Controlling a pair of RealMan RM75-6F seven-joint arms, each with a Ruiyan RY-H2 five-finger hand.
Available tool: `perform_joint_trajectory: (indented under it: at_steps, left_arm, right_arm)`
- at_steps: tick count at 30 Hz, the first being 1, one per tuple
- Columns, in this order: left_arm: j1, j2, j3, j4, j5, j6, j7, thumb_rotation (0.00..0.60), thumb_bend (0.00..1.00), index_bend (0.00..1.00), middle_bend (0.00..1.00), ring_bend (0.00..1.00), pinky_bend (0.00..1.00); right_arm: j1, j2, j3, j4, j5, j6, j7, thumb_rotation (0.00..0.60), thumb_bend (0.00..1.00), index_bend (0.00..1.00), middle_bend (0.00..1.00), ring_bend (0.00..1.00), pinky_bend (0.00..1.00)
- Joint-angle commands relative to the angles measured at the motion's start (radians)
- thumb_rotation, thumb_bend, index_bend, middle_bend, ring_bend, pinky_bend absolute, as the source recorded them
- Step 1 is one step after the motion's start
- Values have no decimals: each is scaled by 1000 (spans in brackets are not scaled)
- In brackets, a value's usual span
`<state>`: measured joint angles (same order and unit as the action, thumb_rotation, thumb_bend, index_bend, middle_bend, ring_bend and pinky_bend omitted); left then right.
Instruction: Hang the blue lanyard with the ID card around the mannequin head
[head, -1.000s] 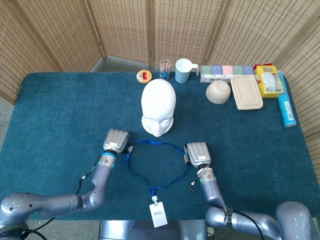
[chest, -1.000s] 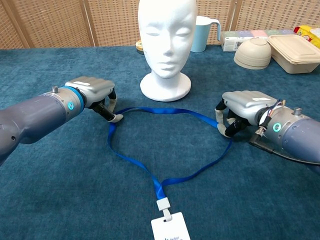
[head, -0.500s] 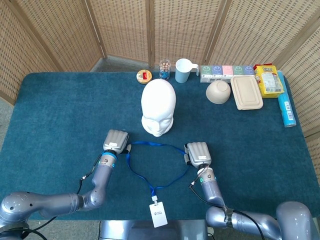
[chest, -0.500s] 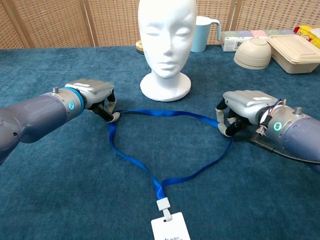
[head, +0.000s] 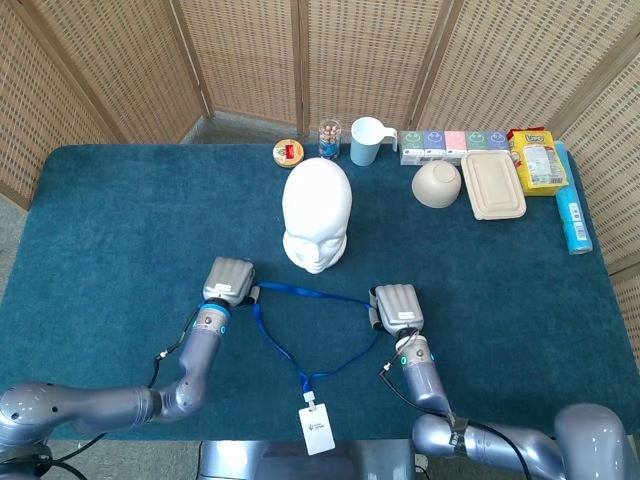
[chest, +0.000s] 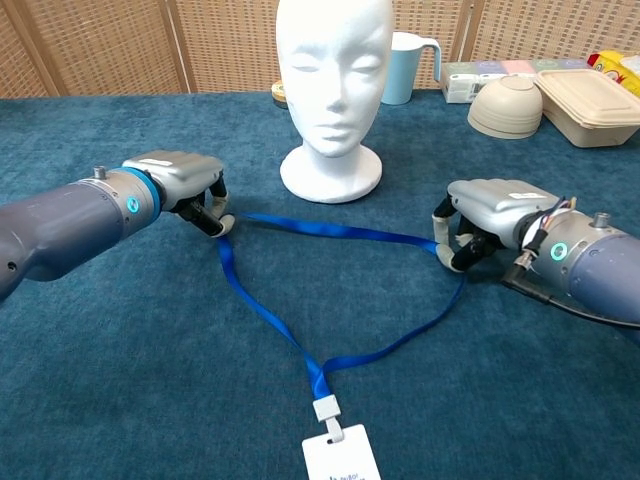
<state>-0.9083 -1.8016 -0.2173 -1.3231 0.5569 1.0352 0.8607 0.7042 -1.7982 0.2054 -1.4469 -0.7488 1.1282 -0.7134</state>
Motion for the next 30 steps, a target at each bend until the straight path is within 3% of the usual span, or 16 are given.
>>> perform_joint_trajectory:
  at_steps: [1, 30]
  left_arm:
    - [11, 14, 5, -16, 25, 8, -25, 392, 494, 702, 1000, 1000, 1000]
    - [138, 196, 16, -295, 312, 181, -220, 401, 494, 704, 1000, 1000, 1000]
  right_arm:
    - [-7, 8, 0, -17, -14, 7, 16, 523, 571, 643, 902, 966, 907]
    - [-72, 174, -7, -342, -224, 138, 85, 521, 571, 654, 911, 977, 918]
